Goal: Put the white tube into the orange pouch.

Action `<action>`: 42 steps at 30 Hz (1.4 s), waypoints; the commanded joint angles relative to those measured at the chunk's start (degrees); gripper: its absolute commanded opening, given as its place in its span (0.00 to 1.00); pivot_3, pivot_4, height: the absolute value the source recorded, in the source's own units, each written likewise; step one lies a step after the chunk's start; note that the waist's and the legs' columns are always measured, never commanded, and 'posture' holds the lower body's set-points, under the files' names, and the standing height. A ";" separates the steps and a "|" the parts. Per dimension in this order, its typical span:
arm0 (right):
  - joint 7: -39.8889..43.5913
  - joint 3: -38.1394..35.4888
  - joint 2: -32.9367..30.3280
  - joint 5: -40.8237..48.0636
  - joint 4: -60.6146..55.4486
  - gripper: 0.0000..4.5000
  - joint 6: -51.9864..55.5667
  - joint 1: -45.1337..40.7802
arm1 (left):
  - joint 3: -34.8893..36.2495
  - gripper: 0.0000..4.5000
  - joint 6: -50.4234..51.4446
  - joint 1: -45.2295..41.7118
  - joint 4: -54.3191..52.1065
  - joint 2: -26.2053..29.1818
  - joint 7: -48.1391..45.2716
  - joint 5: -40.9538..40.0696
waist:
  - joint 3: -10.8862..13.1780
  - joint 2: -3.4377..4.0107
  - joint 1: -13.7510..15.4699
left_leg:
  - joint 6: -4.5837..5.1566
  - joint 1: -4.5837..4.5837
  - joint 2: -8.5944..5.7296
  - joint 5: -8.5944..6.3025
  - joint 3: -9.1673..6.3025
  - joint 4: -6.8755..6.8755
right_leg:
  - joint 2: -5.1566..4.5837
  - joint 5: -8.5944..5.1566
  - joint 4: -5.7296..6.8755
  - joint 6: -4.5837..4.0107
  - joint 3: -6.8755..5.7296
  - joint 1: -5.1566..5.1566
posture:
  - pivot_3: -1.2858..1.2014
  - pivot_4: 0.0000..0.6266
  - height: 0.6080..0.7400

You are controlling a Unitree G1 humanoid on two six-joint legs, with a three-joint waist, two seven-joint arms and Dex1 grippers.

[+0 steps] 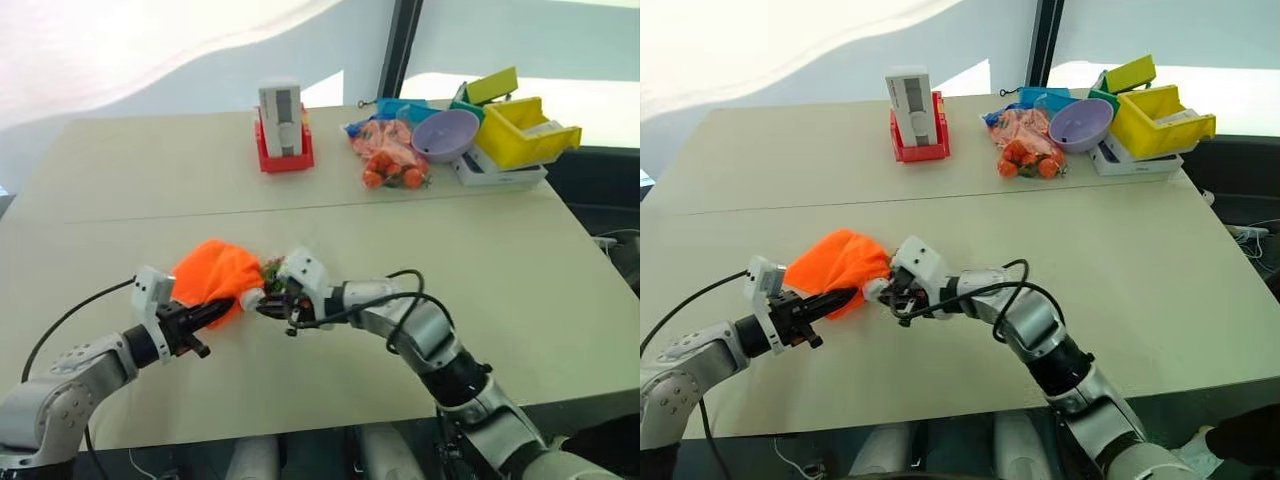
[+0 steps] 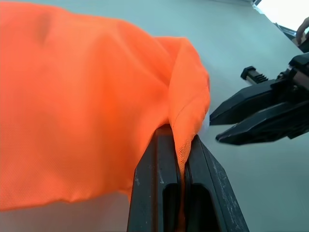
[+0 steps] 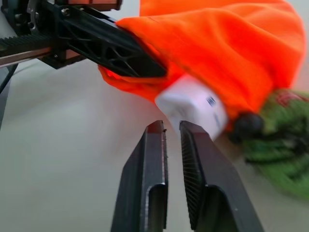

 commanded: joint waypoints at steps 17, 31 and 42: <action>-2.69 -1.98 4.13 -7.79 6.22 0.11 -12.98 -1.83 | 0.87 0.00 -3.13 8.10 -3.35 2.37 -1.59 1.31 | -0.02 -0.03 0.06 | -0.02 -0.04 0.01 0.01 0.03 -0.03 | -0.09 0.01 -0.02 -0.02 0.02 -0.05 | 0.52 0.24 1.00; 3.09 2.61 -6.44 -17.24 8.14 0.83 -26.46 -0.37 | 2.14 0.00 -8.39 8.94 3.24 2.40 -3.50 5.99 | -0.02 -0.03 -0.12 | -0.02 -0.01 0.08 0.01 0.03 -0.04 | 0.09 0.02 0.05 -0.05 0.01 -0.09 | 0.52 0.24 1.00; 0.36 -0.13 -6.06 -21.45 10.88 0.06 -29.87 0.77 | 1.74 0.06 -10.02 8.87 0.07 -1.46 -1.48 6.44 | -0.02 -0.04 -0.04 | -0.03 0.00 0.07 0.02 0.03 0.03 | -0.02 0.03 0.05 -0.04 0.01 -0.02 | 0.52 0.24 1.00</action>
